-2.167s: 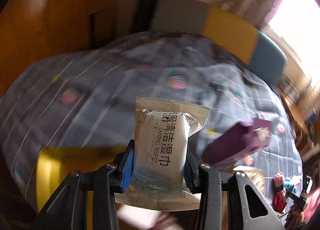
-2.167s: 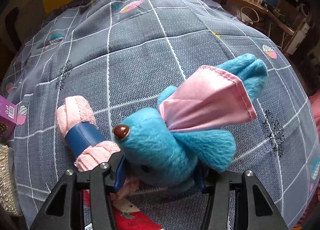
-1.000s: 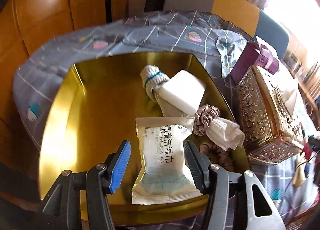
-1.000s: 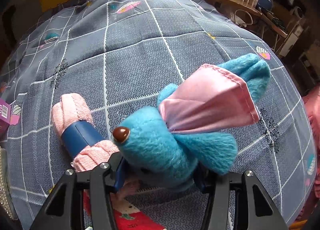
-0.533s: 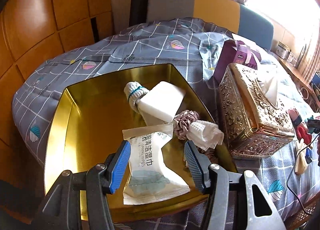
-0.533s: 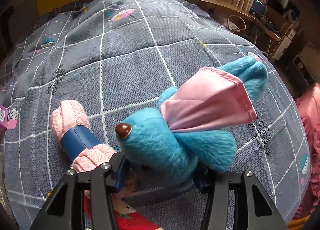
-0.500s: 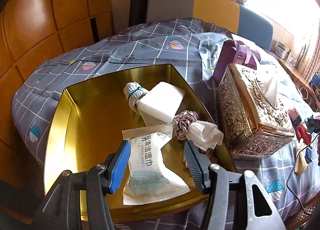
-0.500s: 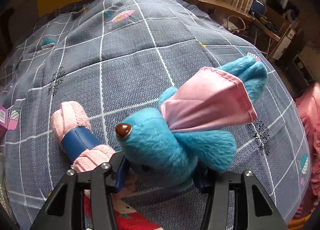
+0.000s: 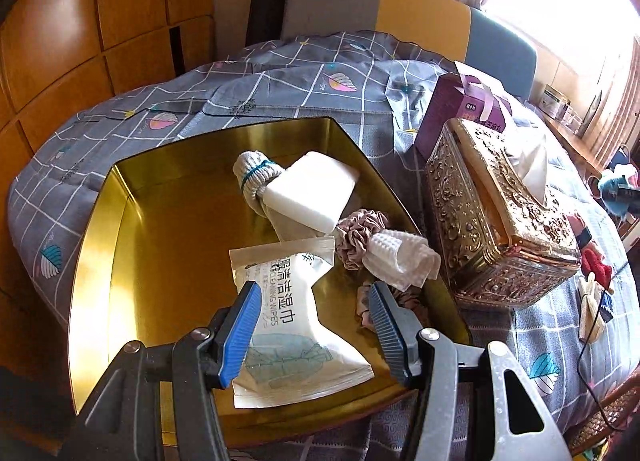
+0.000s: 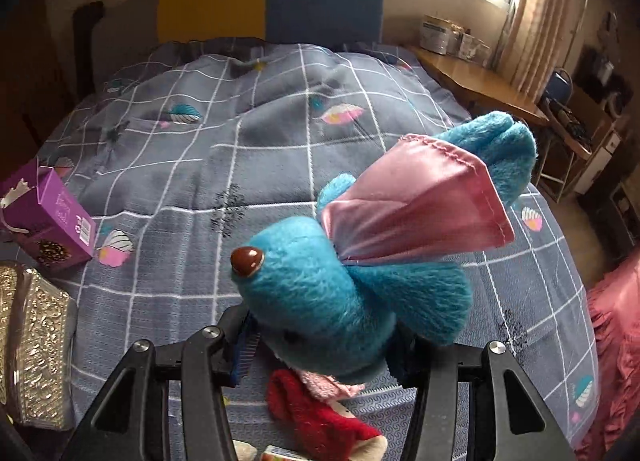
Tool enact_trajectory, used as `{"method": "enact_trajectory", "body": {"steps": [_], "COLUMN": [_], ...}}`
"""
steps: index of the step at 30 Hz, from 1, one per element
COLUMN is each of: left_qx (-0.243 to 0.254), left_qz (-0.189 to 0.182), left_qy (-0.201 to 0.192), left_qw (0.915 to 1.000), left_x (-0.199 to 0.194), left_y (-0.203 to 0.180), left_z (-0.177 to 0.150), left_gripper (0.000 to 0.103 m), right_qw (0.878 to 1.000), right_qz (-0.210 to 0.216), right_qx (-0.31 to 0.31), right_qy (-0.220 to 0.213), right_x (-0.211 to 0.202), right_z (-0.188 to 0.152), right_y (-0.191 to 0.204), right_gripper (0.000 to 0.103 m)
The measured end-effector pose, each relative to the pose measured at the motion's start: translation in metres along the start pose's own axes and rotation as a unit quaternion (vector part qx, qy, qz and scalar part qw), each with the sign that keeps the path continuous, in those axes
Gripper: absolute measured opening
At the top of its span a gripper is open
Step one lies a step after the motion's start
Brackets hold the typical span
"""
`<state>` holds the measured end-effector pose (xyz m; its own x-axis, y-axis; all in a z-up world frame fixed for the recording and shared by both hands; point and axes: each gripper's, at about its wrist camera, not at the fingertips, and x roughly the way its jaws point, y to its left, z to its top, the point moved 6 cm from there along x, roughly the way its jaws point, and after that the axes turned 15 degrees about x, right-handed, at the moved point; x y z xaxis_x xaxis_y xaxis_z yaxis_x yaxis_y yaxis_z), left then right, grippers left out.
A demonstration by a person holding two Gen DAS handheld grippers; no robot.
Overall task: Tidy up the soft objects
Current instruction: 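Carry the blue plush toy into the gold tray and open right tool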
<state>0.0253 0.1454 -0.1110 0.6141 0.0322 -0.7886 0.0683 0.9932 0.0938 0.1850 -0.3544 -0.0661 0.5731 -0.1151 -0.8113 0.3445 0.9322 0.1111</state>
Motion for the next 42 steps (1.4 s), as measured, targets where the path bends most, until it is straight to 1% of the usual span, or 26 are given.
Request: {"method": "enact_trajectory", "body": {"steps": [4,6,9,14,17,19,21,22,24,26,30,33,35,37,39,42], "left_qx": [-0.003,-0.007,-0.015,-0.029,-0.039,-0.046,-0.054,-0.059,-0.069,-0.078,-0.102,-0.112,-0.114,-0.114,-0.111,-0.108], "left_qz": [-0.007,-0.008,-0.008,-0.002,0.001,0.005,0.008,0.01,0.018,0.027,0.044,0.054,0.058,0.058,0.058,0.055], "left_qy": [-0.005,-0.008,-0.013,-0.02,-0.021,-0.022,-0.021,-0.021,-0.02,-0.018,-0.018,-0.026,-0.034,-0.038,-0.04,-0.038], "left_qw": [1.0,0.9999,0.9998,0.9994,0.999,0.9987,0.9983,0.998,0.9973,0.9964,0.9936,0.9919,0.9912,0.9911,0.9913,0.9919], "left_x": [-0.002,-0.004,-0.007,-0.013,-0.015,-0.016,-0.018,-0.018,-0.02,-0.021,-0.024,-0.028,-0.032,-0.034,-0.035,-0.034], "left_y": [0.002,0.004,0.012,0.028,0.037,0.044,0.051,0.055,0.065,0.074,0.093,0.103,0.105,0.106,0.104,0.102], "left_z": [-0.002,-0.002,-0.002,-0.003,-0.006,-0.009,-0.012,-0.013,-0.017,-0.022,-0.029,-0.029,-0.028,-0.027,-0.026,-0.026], "left_gripper": [0.057,0.057,0.057,0.057,0.057,0.057,0.057,0.057,0.057,0.057,0.057,0.057,0.057,0.057,0.057,0.057], "right_qw": [1.0,1.0,0.998,0.99,0.979,0.969,0.955,0.947,0.927,0.904,0.864,0.842,0.833,0.83,0.832,0.838], "right_qz": [0.002,0.016,0.057,0.133,0.186,0.226,0.265,0.287,0.328,0.358,0.376,0.367,0.354,0.345,0.335,0.319], "right_qx": [0.007,0.011,0.002,-0.049,-0.079,-0.103,-0.13,-0.144,-0.183,-0.233,-0.329,-0.388,-0.415,-0.428,-0.431,-0.43], "right_qy": [0.016,0.019,0.01,-0.011,-0.014,-0.015,-0.013,-0.006,0.009,0.024,0.055,0.078,0.091,0.098,0.103,0.105], "right_x": [-0.001,-0.006,-0.022,-0.062,-0.085,-0.101,-0.116,-0.124,-0.137,-0.148,-0.153,-0.144,-0.134,-0.126,-0.117,-0.1], "right_z": [0.018,0.028,0.035,0.036,0.028,0.018,0.002,-0.008,-0.035,-0.07,-0.146,-0.199,-0.226,-0.247,-0.26,-0.274], "right_y": [0.026,0.047,0.092,0.188,0.244,0.28,0.315,0.332,0.362,0.39,0.427,0.445,0.453,0.459,0.464,0.472], "right_gripper": [0.053,0.053,0.053,0.053,0.053,0.053,0.053,0.053,0.053,0.053,0.053,0.053,0.053,0.053,0.053,0.055]}}
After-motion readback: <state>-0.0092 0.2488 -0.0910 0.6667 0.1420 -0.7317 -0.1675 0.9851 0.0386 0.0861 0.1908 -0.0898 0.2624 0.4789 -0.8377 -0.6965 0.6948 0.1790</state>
